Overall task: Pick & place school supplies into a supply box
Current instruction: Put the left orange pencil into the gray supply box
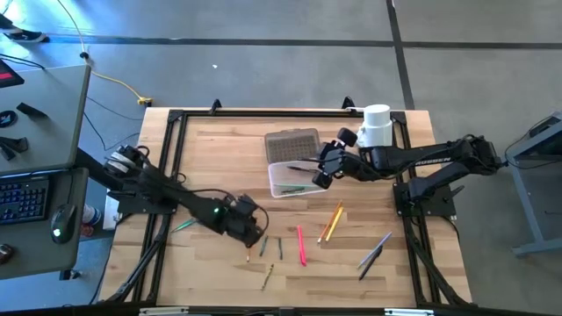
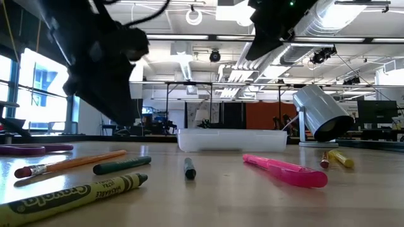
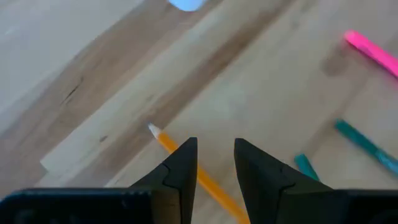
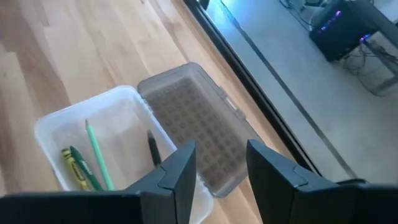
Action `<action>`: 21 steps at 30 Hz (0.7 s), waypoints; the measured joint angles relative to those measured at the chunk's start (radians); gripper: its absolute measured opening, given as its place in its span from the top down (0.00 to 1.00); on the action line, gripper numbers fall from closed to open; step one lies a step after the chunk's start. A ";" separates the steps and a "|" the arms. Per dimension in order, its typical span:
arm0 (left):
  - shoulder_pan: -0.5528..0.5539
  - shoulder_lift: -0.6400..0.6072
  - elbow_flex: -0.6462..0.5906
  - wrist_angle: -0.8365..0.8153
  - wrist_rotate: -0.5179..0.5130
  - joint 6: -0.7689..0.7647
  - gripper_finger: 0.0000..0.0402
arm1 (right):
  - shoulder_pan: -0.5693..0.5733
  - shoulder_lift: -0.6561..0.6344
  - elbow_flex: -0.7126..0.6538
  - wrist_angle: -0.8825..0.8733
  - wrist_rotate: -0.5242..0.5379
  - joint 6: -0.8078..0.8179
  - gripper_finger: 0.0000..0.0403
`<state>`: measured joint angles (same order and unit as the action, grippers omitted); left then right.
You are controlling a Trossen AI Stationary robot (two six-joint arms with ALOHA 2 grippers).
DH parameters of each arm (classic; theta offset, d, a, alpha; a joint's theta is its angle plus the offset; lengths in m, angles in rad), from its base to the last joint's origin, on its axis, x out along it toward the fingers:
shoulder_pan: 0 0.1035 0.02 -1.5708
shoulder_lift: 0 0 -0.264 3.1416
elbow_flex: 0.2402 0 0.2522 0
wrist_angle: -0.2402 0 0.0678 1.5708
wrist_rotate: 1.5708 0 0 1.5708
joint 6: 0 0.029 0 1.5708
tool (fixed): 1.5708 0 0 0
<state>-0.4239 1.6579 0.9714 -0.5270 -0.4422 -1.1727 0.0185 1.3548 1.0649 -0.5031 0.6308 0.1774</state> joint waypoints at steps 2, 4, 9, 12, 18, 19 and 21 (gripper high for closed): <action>0.026 0.014 0.000 -0.024 0.039 -0.033 0.65 | 0.000 0.000 0.000 0.006 -0.017 -0.003 0.69; 0.048 0.030 0.000 -0.029 0.075 -0.037 0.65 | 0.000 0.000 0.000 0.007 -0.038 -0.003 0.69; 0.078 0.049 0.002 -0.057 0.130 -0.044 0.65 | 0.000 0.000 0.000 0.007 -0.044 -0.003 0.69; 0.077 0.056 0.001 -0.061 0.136 -0.047 0.65 | 0.000 0.000 0.000 0.007 -0.044 -0.002 0.69; 0.077 0.093 0.004 -0.037 0.124 -0.047 0.65 | 0.000 0.000 0.000 0.008 -0.044 0.003 0.69; 0.077 0.092 0.003 -0.051 0.120 -0.046 0.65 | 0.000 0.000 0.000 0.007 -0.045 0.003 0.69; 0.077 0.107 0.005 -0.053 0.110 -0.046 0.65 | 0.000 0.000 0.000 0.008 -0.043 0.004 0.69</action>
<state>-0.3470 1.7647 0.9762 -0.5804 -0.3319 -1.2188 0.0181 1.3548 1.0649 -0.4953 0.5877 0.1810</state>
